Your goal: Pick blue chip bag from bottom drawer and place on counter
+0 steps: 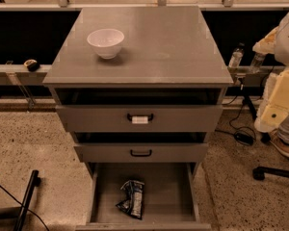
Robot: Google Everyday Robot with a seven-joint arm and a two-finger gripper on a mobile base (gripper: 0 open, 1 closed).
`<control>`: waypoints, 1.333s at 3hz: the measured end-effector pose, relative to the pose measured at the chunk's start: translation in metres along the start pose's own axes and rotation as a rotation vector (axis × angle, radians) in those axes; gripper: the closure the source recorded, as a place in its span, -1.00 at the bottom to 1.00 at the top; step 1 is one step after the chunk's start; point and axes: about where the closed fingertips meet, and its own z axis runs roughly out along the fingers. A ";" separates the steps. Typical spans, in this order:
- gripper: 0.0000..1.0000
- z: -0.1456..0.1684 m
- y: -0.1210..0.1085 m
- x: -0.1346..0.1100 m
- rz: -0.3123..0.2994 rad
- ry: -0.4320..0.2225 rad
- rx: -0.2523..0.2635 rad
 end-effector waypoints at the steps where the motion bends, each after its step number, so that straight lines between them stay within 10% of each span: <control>1: -1.00 0.043 0.014 0.011 0.009 -0.024 -0.002; 3: -1.00 0.060 0.012 0.018 0.044 -0.024 -0.027; 4: -1.00 0.159 0.052 0.025 0.101 -0.187 -0.183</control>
Offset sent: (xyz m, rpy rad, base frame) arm -0.0090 0.0037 -0.1266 0.0825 0.0099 0.0222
